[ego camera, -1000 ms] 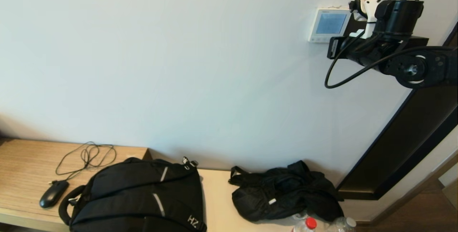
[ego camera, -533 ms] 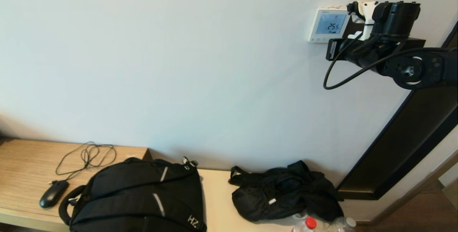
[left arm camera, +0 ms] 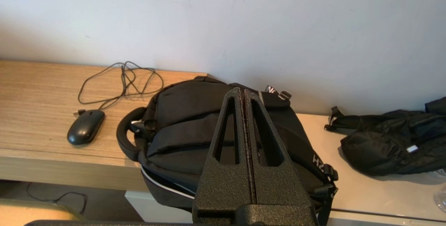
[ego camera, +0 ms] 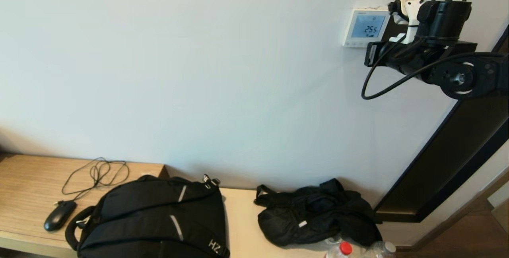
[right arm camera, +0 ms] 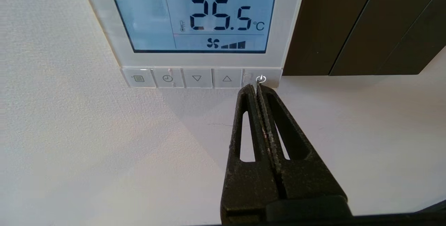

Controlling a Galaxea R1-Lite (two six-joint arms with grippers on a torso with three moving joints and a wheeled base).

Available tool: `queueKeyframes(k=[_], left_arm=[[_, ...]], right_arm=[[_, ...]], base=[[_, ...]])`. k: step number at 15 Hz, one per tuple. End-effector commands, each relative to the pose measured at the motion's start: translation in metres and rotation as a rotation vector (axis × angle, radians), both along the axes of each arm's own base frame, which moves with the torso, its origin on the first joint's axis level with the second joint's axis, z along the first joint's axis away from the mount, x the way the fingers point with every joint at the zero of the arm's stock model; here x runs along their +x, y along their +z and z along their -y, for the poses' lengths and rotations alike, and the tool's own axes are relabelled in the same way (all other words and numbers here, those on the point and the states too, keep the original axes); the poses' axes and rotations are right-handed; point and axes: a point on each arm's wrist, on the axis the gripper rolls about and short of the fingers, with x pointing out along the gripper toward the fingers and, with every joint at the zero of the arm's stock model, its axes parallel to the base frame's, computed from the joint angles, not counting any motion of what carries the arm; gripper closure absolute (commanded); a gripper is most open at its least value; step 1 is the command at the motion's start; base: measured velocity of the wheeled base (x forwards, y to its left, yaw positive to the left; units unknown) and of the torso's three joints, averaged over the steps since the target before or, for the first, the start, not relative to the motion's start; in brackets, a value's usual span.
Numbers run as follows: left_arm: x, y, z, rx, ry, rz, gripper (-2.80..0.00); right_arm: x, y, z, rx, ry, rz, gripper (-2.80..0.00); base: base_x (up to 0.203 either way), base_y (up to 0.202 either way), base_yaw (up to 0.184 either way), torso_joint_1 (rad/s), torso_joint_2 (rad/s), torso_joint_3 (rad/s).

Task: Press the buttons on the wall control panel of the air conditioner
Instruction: Turn off the central air conditioner

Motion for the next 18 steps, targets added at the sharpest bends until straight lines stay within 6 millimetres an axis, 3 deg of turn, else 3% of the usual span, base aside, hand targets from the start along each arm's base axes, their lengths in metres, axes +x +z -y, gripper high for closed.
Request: queueKeyframes(k=[1, 10, 13, 18], left_arm=[[0.0, 0.0, 0.0, 0.001, 0.001, 0.001, 0.0], [0.0, 0.0, 0.0, 0.001, 0.001, -0.001, 0.0], [0.0, 0.0, 0.0, 0.0, 0.001, 0.001, 0.0], [0.0, 0.0, 0.0, -0.001, 0.001, 0.001, 0.0]], right_arm=[[-0.003, 0.003, -0.001, -0.001, 0.001, 0.006, 0.0], [0.029, -0.001, -0.018, -0.01, 0.027, 0.039, 0.0], [0.026, -0.003, -0.018, -0.012, 0.026, 0.027, 0.0], [0.011, 0.014, -0.02, -0.004, 0.026, 0.067, 0.0]], base=[[0.0, 0.0, 0.0, 0.0, 0.0, 0.0], [0.0, 0.0, 0.0, 0.0, 0.0, 0.0], [0.0, 0.0, 0.0, 0.0, 0.0, 0.0], [0.0, 0.0, 0.0, 0.0, 0.0, 0.0]])
